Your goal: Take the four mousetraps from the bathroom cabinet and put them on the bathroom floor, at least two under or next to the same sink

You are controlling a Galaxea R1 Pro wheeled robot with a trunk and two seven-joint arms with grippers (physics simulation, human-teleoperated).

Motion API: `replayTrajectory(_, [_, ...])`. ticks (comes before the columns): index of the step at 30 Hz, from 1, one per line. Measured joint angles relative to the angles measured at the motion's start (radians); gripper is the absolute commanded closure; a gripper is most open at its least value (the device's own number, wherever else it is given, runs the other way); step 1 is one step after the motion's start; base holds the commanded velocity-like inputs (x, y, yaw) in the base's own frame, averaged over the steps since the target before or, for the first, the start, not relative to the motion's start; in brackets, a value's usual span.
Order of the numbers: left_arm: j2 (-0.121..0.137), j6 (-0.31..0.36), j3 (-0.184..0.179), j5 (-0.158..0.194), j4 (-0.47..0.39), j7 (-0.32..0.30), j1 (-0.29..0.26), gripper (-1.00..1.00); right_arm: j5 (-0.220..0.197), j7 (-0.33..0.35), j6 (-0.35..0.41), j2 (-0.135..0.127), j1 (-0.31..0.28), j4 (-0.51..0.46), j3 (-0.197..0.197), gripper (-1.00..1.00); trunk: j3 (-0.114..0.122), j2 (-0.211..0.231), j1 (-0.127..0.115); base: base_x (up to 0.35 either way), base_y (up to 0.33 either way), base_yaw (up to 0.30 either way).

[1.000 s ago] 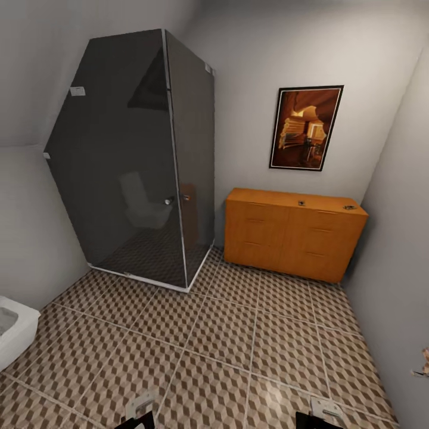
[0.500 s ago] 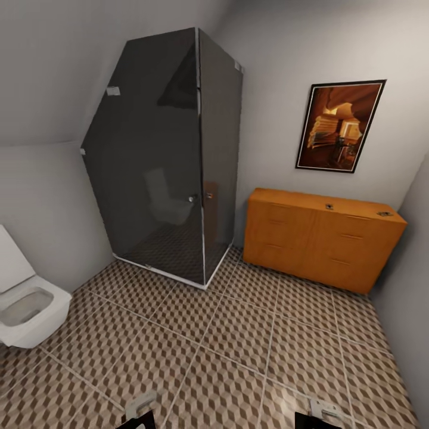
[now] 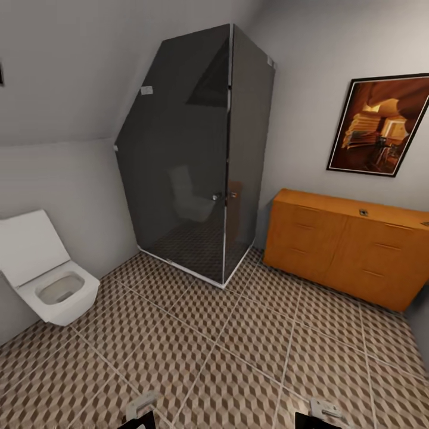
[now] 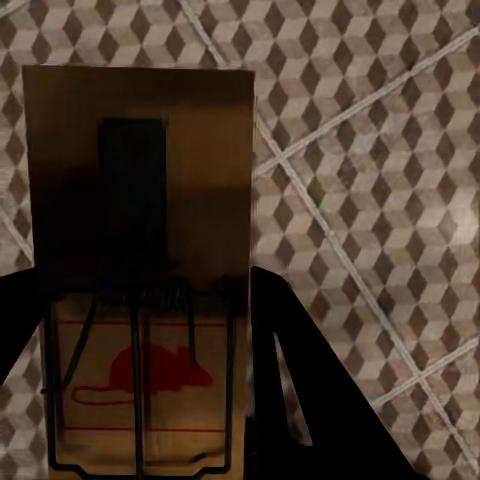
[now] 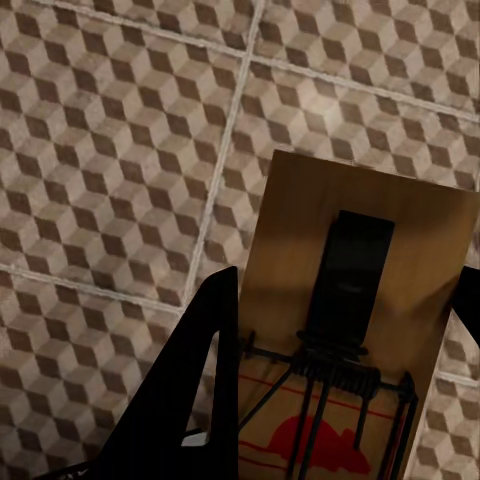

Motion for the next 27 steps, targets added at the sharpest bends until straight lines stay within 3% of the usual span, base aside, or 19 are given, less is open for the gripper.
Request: replayTrajectory(27, [0.0, 0.0, 0.0, 0.0, 0.0, 0.001, 0.002, 1.0, 0.0, 0.0, 0.0, -0.002, 0.0, 0.0, 0.0, 1.0, -0.014, 0.0, 0.0, 0.0, 0.0, 0.272])
